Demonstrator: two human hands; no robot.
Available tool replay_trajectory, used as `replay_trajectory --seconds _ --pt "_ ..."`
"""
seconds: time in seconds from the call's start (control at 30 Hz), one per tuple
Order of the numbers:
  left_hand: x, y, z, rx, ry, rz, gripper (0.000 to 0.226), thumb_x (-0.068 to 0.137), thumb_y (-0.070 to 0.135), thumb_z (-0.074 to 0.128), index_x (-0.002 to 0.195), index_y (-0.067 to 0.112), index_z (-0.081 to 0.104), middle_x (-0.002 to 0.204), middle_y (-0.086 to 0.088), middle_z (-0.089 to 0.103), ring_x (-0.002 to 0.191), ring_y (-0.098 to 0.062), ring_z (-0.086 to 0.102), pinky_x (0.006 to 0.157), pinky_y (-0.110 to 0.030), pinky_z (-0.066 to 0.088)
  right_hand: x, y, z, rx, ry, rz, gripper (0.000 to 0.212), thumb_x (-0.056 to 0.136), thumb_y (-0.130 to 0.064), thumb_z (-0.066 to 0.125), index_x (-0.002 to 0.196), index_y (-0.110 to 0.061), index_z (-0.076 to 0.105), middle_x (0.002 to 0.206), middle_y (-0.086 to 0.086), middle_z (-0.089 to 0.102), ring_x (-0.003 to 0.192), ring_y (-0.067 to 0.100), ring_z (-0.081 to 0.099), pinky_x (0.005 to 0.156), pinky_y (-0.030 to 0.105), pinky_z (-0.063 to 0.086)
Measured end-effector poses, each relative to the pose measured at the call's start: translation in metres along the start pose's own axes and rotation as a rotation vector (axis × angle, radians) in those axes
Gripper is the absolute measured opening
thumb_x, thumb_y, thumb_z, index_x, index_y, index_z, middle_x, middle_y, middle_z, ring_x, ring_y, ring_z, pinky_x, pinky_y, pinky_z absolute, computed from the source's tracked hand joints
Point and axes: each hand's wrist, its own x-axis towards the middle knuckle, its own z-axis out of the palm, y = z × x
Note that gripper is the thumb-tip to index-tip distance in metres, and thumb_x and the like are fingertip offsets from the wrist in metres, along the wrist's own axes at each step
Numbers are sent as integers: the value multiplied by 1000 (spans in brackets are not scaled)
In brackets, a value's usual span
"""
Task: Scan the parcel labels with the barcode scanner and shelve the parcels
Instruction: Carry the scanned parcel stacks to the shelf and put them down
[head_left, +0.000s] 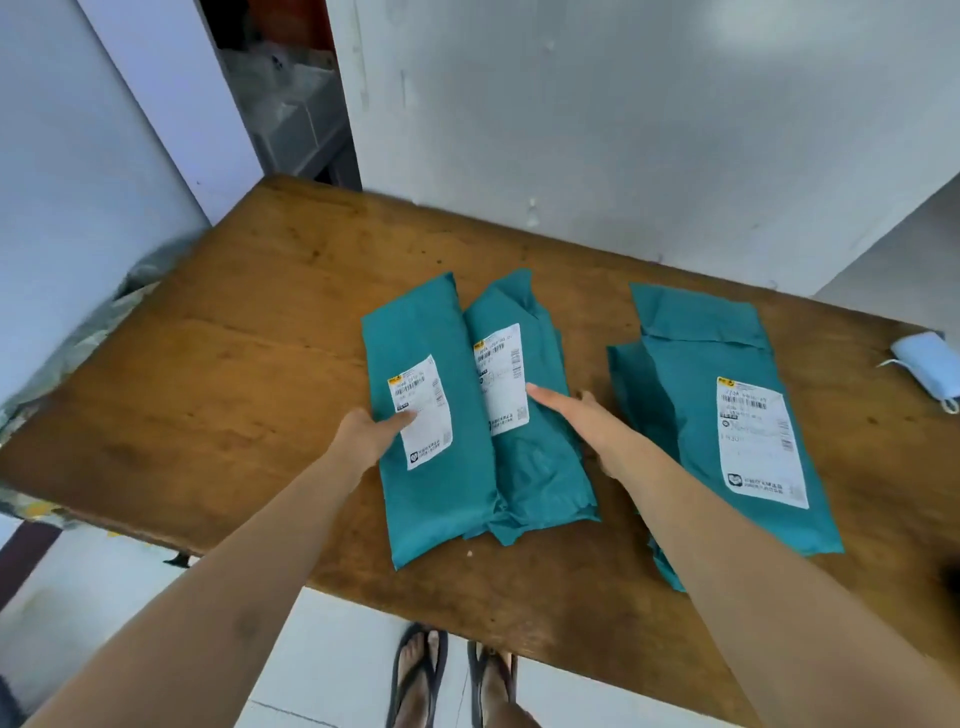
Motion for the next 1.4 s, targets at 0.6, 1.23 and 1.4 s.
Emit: replay_trajectory --seconds 0.6,1.23,1.4 --pt "9 37 42 -244 -467 46 93 46 31 94 125 12 48 116 -7 69 92 -20 71 79 -36 58 60 10 8 170 -10 59 42 82 -24 63 120 -5 58 93 19 66 69 21 61 62 29 45" --pt "-32 87 25 -339 -542 126 33 64 20 77 96 14 70 94 -7 76 70 -16 73 56 -25 57 0 -41 12 525 -93 -173 41 79 -37 65 110 -12 68 109 11 72 99 27 68 89 36 51" --pt "-88 156 14 -359 -673 400 11 86 20 59 90 17 68 80 1 77 70 -14 72 68 -27 60 -54 -89 -24 538 17 -422 58 64 -38 71 113 -7 69 114 12 71 109 29 66 104 44 46"
